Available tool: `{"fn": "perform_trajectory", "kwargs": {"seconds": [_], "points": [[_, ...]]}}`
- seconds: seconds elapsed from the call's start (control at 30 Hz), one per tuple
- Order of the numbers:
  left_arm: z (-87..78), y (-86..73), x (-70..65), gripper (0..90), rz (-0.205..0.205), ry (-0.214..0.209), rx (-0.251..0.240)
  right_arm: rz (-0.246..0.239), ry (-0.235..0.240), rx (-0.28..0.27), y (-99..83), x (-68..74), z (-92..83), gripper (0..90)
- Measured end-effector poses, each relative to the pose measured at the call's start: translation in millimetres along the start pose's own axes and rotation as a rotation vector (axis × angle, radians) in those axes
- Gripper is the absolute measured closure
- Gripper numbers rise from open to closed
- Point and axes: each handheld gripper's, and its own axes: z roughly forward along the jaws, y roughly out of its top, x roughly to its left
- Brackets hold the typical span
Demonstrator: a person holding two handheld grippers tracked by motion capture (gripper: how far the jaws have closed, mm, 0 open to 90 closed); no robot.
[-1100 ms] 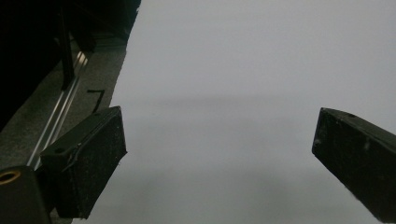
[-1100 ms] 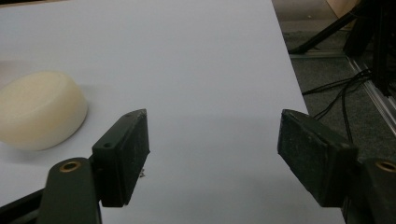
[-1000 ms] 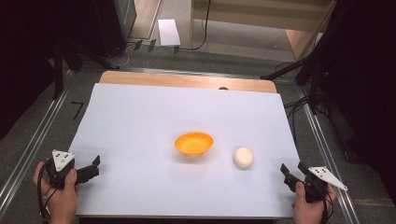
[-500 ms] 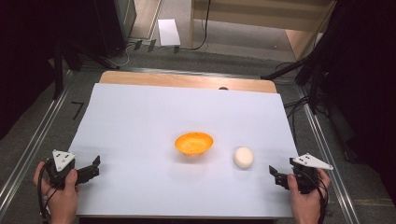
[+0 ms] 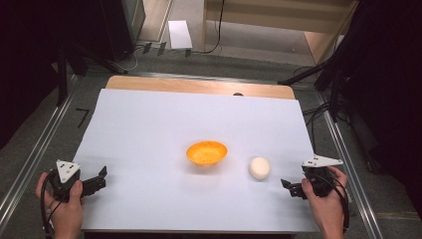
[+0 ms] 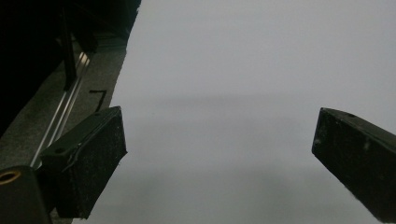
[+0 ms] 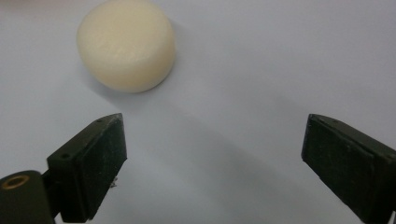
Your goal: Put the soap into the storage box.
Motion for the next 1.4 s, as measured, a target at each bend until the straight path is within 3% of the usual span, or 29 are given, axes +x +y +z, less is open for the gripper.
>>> {"fn": "perform_trajectory", "kwargs": {"seconds": [0.3,0.67,1.4], "points": [[0.0,0.0,-0.2,3.3,0.001,0.001,0.002,-0.076,0.033,0.050,13.9,2.3,3.4,3.5],[0.3,0.0,-0.1,3.3,-0.002,0.000,-0.001,-0.123,0.059,0.068,28.4,7.9,10.0,1.9],[0.2,0.0,-0.1,3.3,0.000,-0.001,0.001,-0.174,0.129,0.083,51.6,24.3,33.2,1.4]]}}
